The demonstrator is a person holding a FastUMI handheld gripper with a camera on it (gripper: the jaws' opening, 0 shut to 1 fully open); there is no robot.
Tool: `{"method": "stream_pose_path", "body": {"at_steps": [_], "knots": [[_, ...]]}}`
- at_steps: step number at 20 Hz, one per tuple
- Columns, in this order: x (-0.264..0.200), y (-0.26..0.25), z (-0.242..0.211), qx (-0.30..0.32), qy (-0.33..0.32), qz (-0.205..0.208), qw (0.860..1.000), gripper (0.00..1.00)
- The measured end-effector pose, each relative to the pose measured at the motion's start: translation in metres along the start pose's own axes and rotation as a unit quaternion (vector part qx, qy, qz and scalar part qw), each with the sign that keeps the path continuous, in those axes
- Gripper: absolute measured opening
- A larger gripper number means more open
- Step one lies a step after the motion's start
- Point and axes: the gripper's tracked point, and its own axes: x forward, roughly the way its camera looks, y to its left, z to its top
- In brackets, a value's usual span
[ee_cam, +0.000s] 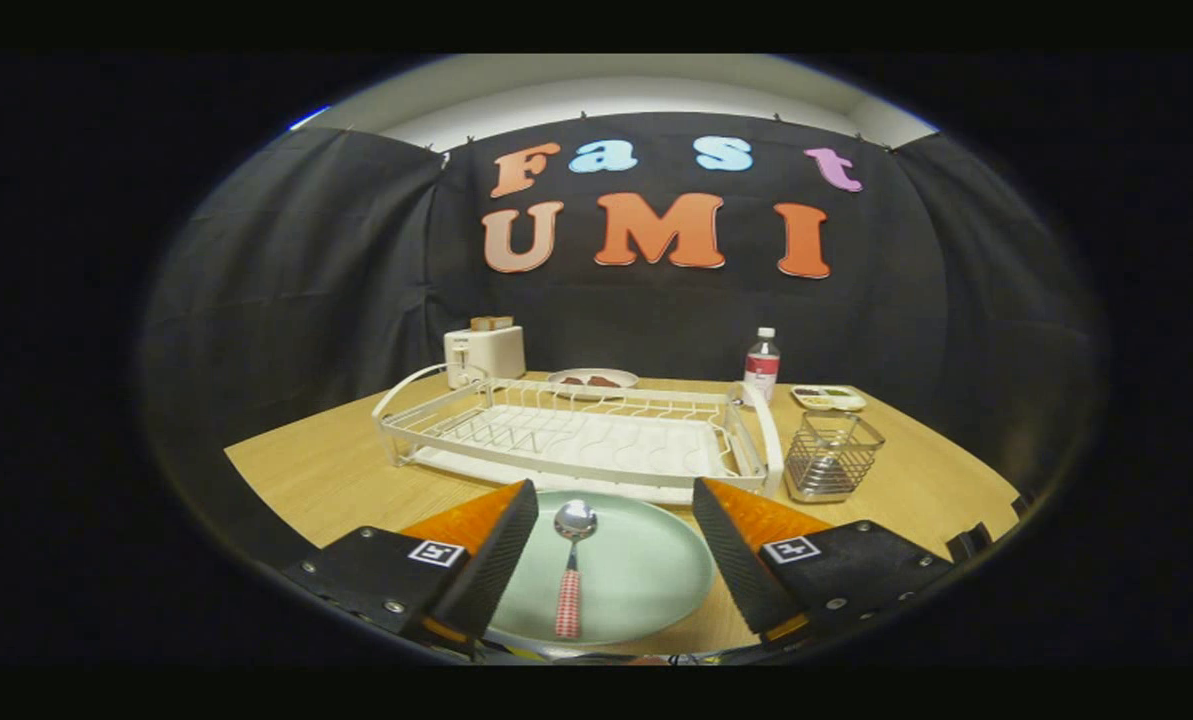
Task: Take the plate from the dish rack, then take the spoon from the basket and place it into the plate.
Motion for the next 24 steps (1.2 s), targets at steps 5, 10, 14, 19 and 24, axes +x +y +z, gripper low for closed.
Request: {"method": "stream_pose_path", "body": {"at_steps": [5, 10, 14, 19, 24], "knots": [[-0.004, -0.050, 0.030, 0.009, -0.016, -0.036, 0.999, 0.98], [-0.012, -0.115, 0.065, 0.013, -0.039, -0.081, 0.996, 0.99], [-0.021, -0.152, 0.089, 0.012, -0.055, -0.111, 0.992, 0.98], [-0.029, -0.176, 0.094, 0.022, -0.057, -0.132, 0.989, 0.98], [-0.031, -0.183, 0.088, 0.021, -0.056, -0.142, 0.988, 0.98]]}}
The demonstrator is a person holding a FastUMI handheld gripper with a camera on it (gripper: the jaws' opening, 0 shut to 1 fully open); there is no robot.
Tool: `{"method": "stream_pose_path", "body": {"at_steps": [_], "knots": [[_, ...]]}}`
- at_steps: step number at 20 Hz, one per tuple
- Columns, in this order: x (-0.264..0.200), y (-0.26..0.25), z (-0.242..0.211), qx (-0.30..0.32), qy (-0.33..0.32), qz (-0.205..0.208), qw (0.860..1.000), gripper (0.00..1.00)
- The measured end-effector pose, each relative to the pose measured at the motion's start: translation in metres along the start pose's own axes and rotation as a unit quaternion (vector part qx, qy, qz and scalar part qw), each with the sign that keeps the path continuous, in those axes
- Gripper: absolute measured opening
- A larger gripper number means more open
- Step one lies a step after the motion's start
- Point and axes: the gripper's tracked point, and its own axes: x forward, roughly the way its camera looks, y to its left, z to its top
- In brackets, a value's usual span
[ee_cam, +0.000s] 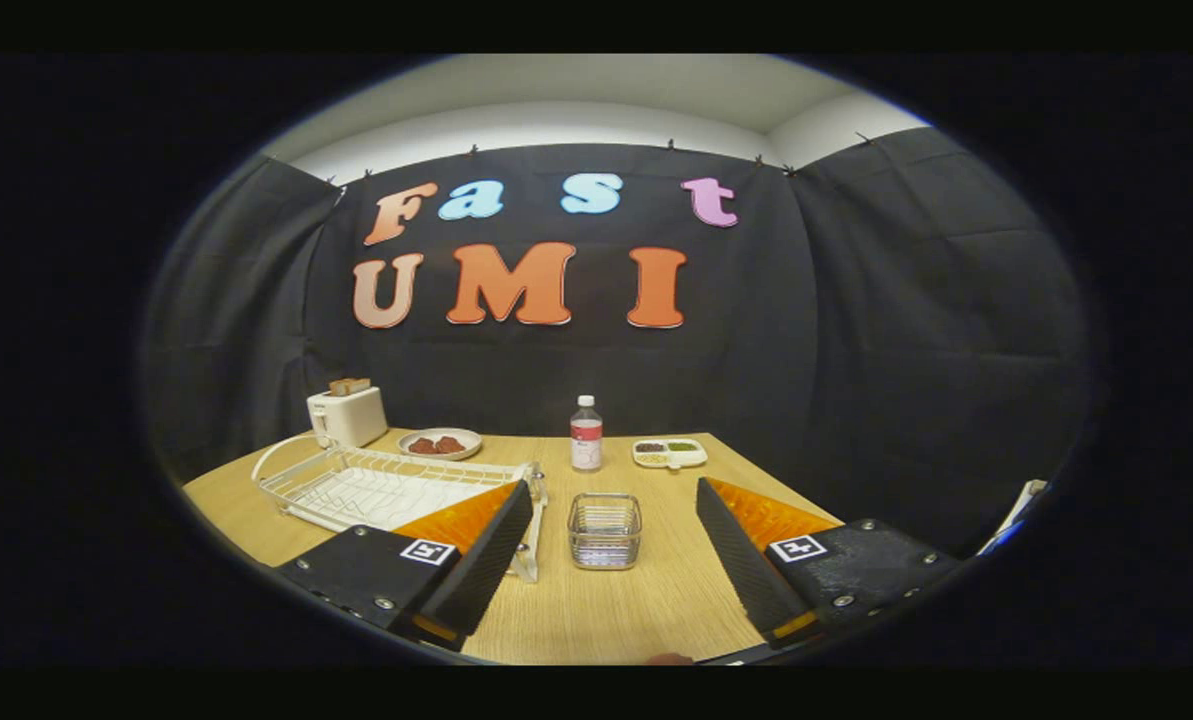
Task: Take the plate from the dish rack, then take the spoon from the basket and place it into the plate.
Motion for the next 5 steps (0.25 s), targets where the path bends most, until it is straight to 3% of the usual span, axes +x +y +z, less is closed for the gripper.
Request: {"method": "stream_pose_path", "body": {"at_steps": [5], "knots": [[-0.0019, -0.0026, 0.0052, 0.005, -0.010, -0.004, 1.000, 0.98]]}}
